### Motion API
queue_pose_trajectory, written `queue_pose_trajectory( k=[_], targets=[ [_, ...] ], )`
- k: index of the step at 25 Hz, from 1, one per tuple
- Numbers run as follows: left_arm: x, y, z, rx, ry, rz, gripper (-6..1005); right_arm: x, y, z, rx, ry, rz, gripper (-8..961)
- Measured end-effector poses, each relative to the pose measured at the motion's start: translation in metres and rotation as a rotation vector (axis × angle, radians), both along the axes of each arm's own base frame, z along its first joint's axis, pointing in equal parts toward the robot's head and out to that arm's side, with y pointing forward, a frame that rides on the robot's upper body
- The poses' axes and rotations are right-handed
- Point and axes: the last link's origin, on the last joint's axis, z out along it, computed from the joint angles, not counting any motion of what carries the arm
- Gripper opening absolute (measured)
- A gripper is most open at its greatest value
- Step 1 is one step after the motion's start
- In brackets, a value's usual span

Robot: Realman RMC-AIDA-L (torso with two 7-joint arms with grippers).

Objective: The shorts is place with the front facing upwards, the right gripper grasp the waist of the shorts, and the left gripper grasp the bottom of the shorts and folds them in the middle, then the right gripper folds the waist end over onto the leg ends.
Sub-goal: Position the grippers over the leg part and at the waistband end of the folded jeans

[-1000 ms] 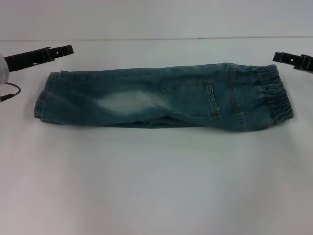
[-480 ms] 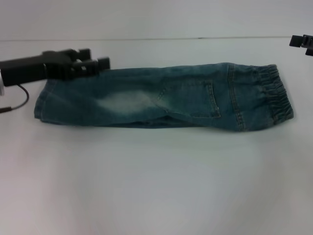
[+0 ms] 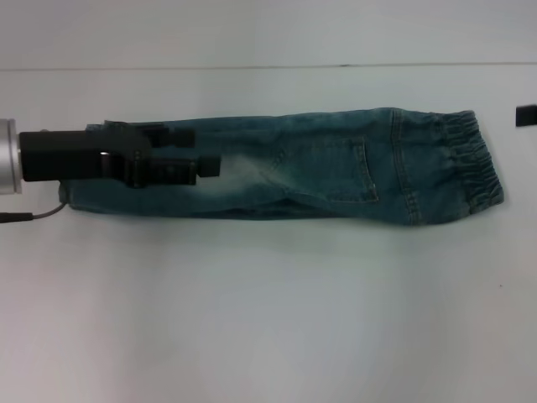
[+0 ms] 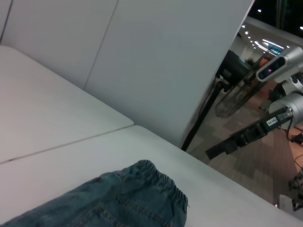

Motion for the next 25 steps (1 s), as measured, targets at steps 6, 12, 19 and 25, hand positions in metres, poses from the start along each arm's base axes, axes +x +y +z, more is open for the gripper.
queue_pose_trajectory(
  k=[6,12,19,25],
  targets=[
    [0.002,-0.002,-0.006,-0.024,0.015,-0.017,902,-0.007,0.016,-0.008,-0.093,-0.183,-0.111,915],
    [0.002,-0.003,-0.009,-0.030,0.014,-0.018,902,-0.010,0.034,-0.023,-0.087,-0.290,-0.134,915],
    [0.002,-0.007,-0.015,-0.040,0.006,-0.013,902,-0.008,0.049,-0.056,-0.082,-0.344,-0.122,916],
    [0.002,-0.007,-0.016,-0.041,0.003,-0.012,902,-0.007,0.057,-0.073,-0.063,-0.382,-0.098,916]
  ],
)
